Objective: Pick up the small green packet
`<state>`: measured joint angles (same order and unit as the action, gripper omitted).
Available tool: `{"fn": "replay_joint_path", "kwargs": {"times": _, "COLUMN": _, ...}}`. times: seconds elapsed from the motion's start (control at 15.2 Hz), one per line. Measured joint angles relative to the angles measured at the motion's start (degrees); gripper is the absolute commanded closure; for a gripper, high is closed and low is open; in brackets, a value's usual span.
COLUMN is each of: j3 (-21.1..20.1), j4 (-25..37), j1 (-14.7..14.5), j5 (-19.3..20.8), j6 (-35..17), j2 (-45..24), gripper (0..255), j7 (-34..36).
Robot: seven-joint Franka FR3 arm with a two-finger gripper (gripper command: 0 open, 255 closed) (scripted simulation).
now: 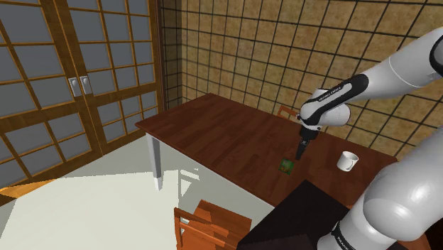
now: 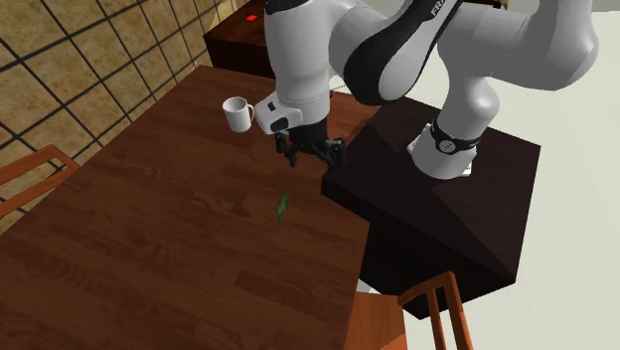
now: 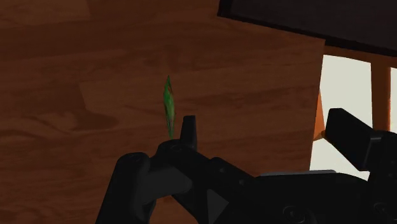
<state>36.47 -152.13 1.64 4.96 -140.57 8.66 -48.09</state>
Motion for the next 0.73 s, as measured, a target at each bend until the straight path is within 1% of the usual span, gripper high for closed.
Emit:
{"fn": "replay_joint_path", "kwargs": {"times": 0.13, "j3": 2.0, "j4": 2.1, "j1": -1.1, "j5": -5.7, "j6": -3.3, "j2": -5.8, "gripper": 0, "j7": -7.1}}
{"fn": "replay_joint_path", "kwargs": {"times": 0.26, "j3": 2.0, "j4": 4.7, "j1": -1.6, "j5": -12.7, "j6": -5.6, "j2": -11.6, "gripper": 0, "j7": -14.3}}
{"fn": "replay_joint_path", "kwargs": {"times": 0.33, "j3": 1.6, "j4": 6.2, "j1": -0.9, "j5": -16.8, "j6": -6.6, "j2": -14.8, "gripper": 0, "j7": -18.4}}
{"fn": "replay_joint_path", "kwargs": {"times": 0.46, "j3": -0.6, "j4": 9.1, "j1": 1.6, "j5": -24.3, "j6": -8.4, "j2": -20.6, "gripper": 0, "j7": -26.4}}
{"fn": "replay_joint_path", "kwargs": {"times": 0.59, "j3": -2.8, "j4": 11.0, "j1": 3.5, "j5": -28.5, "j6": -9.3, "j2": -24.1, "gripper": 0, "j7": -30.1}}
{"fn": "replay_joint_path", "kwargs": {"times": 0.73, "j3": -4.5, "j4": 11.8, "j1": 4.8, "j5": -31.2, "j6": -10.3, "j2": -26.3, "gripper": 0, "j7": -32.3}}
